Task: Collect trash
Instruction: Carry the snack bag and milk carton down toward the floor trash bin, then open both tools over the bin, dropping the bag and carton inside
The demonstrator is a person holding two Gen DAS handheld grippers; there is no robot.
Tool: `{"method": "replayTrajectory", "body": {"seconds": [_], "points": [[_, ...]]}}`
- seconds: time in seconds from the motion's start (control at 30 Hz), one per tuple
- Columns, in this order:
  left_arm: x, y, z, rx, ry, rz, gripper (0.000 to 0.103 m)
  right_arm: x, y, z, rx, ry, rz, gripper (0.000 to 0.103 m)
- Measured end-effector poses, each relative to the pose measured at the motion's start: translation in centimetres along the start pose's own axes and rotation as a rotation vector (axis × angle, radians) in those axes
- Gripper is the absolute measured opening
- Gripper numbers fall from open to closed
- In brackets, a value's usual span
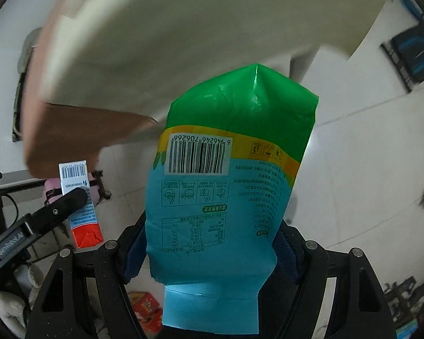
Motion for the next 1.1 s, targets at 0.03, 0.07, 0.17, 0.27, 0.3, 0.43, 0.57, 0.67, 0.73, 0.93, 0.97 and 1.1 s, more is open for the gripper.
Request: {"method": "replayTrajectory", "body": {"seconds": [0.03,0.07,0.17,0.27,0.3,0.43,0.57,0.67,0.73,0.93,0.97,1.1], "points": [[0.4,-2.5,-0.9,-0.010,0.024,-0.010,0.049,0.2,-2.0,0.7,0.010,-0.006,-0.019,0.078],[0.7,-4.4,-1.6,-0.012,0.041,-0.016,0.049,0.4,-4.3,1.5,0.027,-0.012,-0.036,0.078],[1.8,-10.7,-4.1,-0.020,0.094,-0.039,0.049,1.3,-11.6,3.8,0.050,-0.023,-0.079,0.078],[2.7,-16.1,-6.5,-0.038,0.138,-0.069,0.049,2.5,-17.6,5.5,0.078,-0.032,-0.108,0.078],[3.1,-18.1,-7.3,-0.057,0.156,-0.085,0.049,2.9,-19.9,6.0,0.097,-0.032,-0.121,0.078],[3.9,-23.0,-8.9,-0.094,0.166,-0.135,0.050,4.2,-25.1,6.8,0.115,-0.017,-0.140,0.078],[4.2,-25.4,-9.9,-0.031,0.155,-0.130,0.091,5.1,-28.2,7.3,0.123,-0.010,-0.122,0.089],[4.0,-25.8,-11.1,0.020,0.155,-0.118,0.096,5.6,-29.0,7.6,0.104,-0.003,-0.098,0.102],[3.6,-25.6,-11.5,0.092,0.140,-0.106,0.096,5.8,-29.5,7.7,0.067,0.005,-0.092,0.103],[2.3,-23.8,-11.1,0.331,0.042,-0.047,0.096,5.8,-27.5,7.6,-0.146,0.114,-0.022,0.103],[2.0,-23.5,-10.7,0.346,0.034,-0.041,0.096,5.8,-27.1,7.4,-0.193,0.137,-0.009,0.103],[1.0,-21.5,-9.4,0.370,0.014,-0.020,0.096,5.8,-26.3,6.0,-0.288,0.174,0.012,0.103]]}}
Point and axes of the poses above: each gripper's, at about its wrist camera, not at the fingertips, and y roughly against the way its jaws point, z to its right, x to its top, the point moved 2 cm from there along -y, roughly the way its jaws point, and after that the axes turned 3 degrees about z, right-handed, at the moved point
